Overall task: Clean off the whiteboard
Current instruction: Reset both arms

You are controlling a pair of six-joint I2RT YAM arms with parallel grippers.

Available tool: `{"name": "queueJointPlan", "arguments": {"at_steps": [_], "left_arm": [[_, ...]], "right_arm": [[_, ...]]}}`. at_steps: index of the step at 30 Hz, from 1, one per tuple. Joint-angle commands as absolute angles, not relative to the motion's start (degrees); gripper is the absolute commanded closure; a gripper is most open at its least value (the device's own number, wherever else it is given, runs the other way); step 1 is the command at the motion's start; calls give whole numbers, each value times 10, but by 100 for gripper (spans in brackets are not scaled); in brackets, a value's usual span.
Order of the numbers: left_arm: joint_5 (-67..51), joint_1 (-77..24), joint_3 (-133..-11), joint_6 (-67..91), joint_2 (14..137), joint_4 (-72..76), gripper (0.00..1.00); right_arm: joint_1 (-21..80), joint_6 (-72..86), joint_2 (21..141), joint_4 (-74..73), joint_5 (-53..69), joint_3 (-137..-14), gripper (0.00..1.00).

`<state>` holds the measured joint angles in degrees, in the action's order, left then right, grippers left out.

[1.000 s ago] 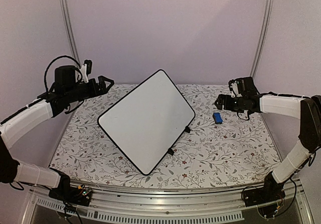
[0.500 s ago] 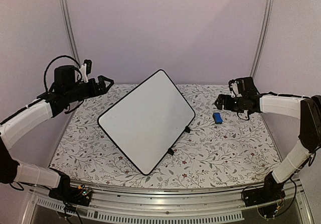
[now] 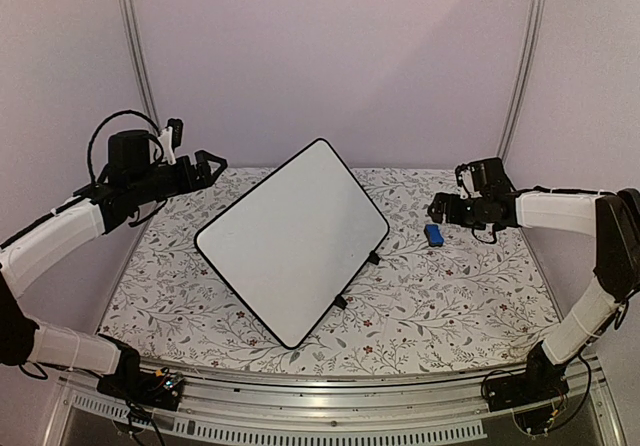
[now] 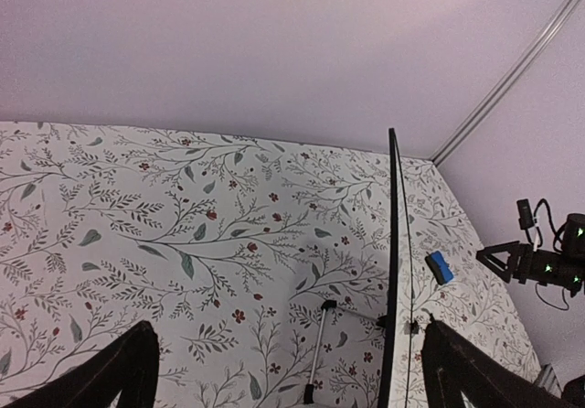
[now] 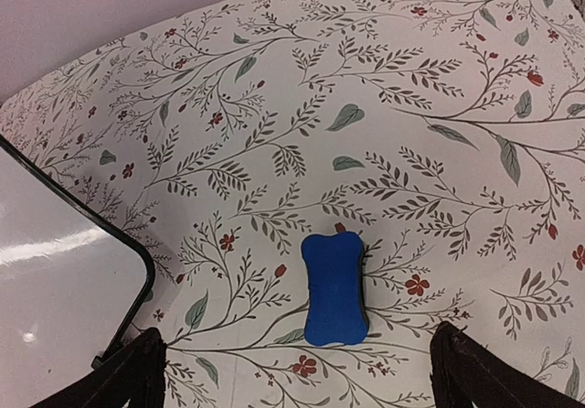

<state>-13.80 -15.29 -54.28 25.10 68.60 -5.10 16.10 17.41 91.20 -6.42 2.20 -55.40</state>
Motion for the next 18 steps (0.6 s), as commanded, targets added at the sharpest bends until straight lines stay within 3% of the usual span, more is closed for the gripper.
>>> {"name": "queueJointPlan", "arguments": {"at_steps": [1,18], "left_arm": [[-143,-152,-554,245,686,-43,0],[-142,-151,-553,244,676,-41,0]], "right_arm": [[158,183,923,-50,22,-545,1],[158,182,920,-52,24,-557,1]]}}
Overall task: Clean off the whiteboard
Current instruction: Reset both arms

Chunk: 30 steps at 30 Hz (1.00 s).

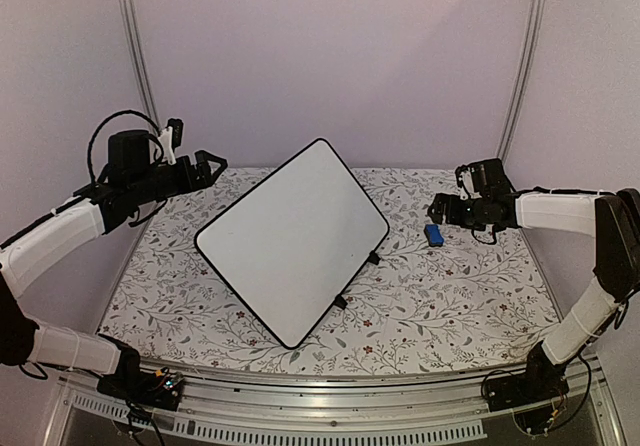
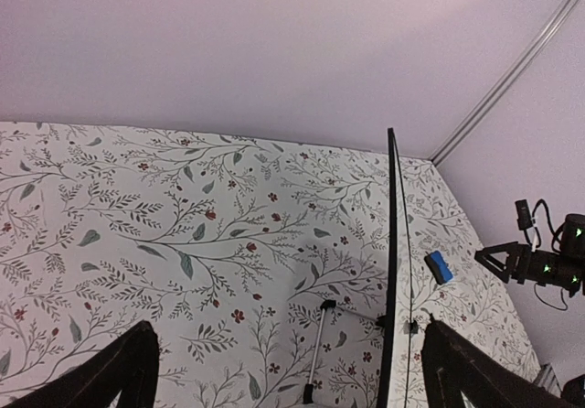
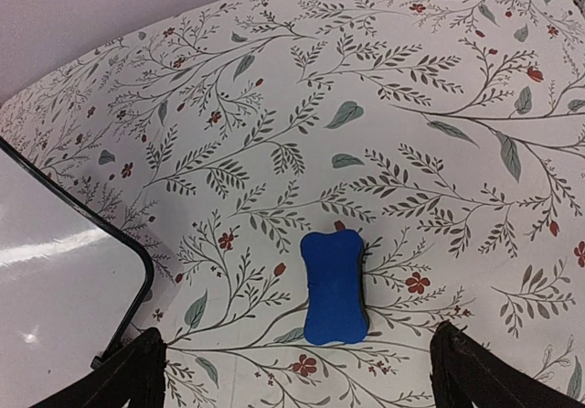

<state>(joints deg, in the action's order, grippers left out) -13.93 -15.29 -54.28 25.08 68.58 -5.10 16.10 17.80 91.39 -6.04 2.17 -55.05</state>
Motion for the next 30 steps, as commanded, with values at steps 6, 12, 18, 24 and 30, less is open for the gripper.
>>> {"name": "queueJointPlan", "arguments": {"at_steps": [6,12,18,24,30], "left_arm": [[-146,-151,-552,245,677,-38,0],[-140,-150,-552,242,674,-38,0],[-149,-148,-553,244,674,-37,0],[-149,-149,-550,239,672,-32,0],[-170,-147,-555,244,669,-35,0]], "right_arm": [[157,184,918,-53,19,-558,1],[158,190,924,-51,26,-560,1],[157,195,920,-34,4,-551,1],[157,190,899,-37,-21,-570,1],[157,159,879,-42,-29,-573,1]]}}
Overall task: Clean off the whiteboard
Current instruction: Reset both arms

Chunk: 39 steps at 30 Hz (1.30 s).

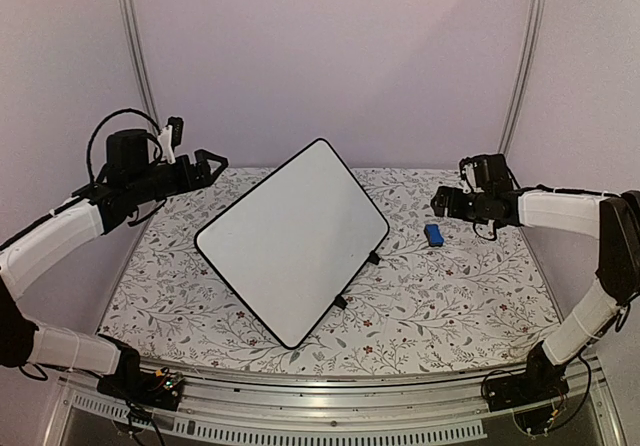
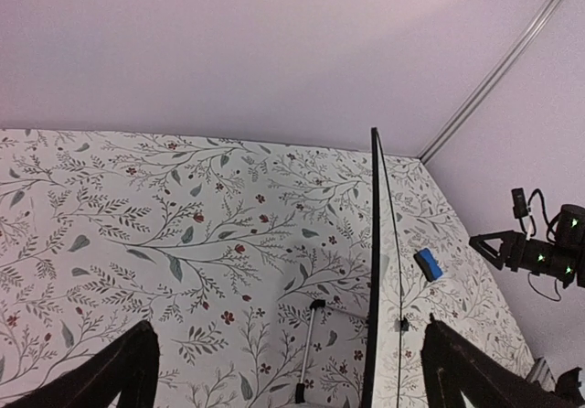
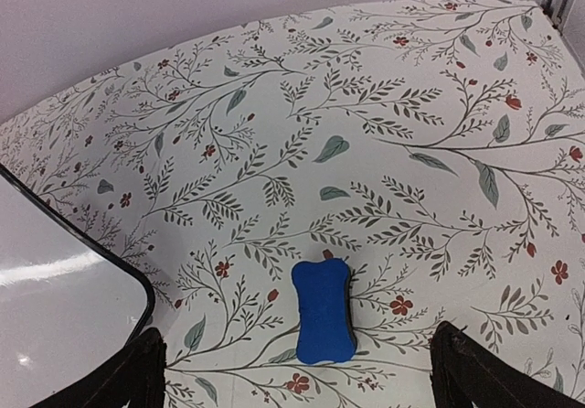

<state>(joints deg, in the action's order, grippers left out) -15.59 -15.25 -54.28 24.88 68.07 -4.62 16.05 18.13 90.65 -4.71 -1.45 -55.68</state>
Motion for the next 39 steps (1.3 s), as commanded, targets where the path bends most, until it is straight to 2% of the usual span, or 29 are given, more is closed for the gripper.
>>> {"name": "queueJointPlan", "arguments": {"at_steps": [1,33,39], "left_arm": [[-168,-147,-554,244,664,-33,0],[-139,-152,-552,216,677,-34,0],[-109,-154,-589,187,699,-93,0]], "right_arm": [[157,155,876,-46,-28,-574,1],[157,166,695,-53,22,-551,1],[157,168,692,-89,49,-568,1]]}}
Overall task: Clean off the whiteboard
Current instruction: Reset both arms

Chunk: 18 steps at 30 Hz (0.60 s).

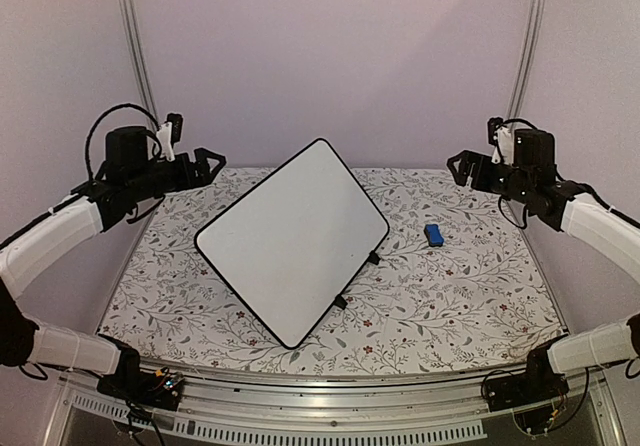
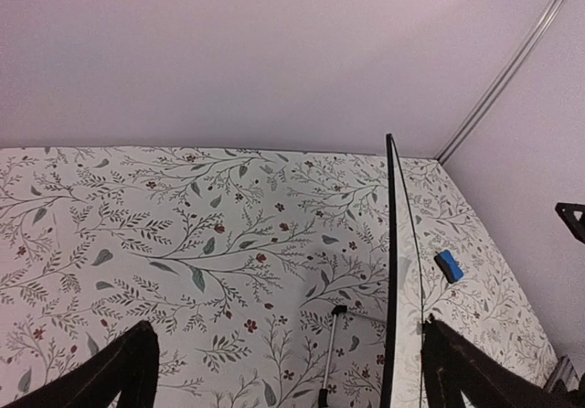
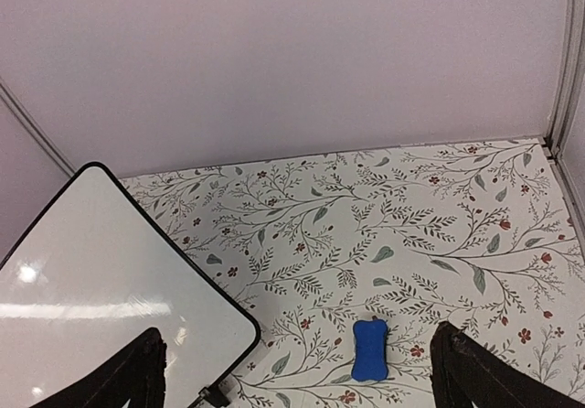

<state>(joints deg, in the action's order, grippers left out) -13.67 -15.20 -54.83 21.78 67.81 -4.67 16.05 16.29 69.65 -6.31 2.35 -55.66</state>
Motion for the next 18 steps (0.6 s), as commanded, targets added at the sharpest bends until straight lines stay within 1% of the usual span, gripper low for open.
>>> {"name": "queueJointPlan", "arguments": {"at_steps": [1,3,9,11,18], "left_arm": [[-95,-160,-600,176,703,-109,0],[-76,-174,-622,158,704,-138,0],[-75,-177,-665,153,683,-177,0],[-69,-176,-672,155,684,-192,0],[-68,-173,-688,133,665,-216,0]], "right_arm": [[157,164,690,-94,59,-569,1],[157,159,687,-112,67,-578,1],[156,124,675,-207,100,-659,1],[156,116,657,-212,100,-669,1],[157,100,593,-201,42,-681,1]]}}
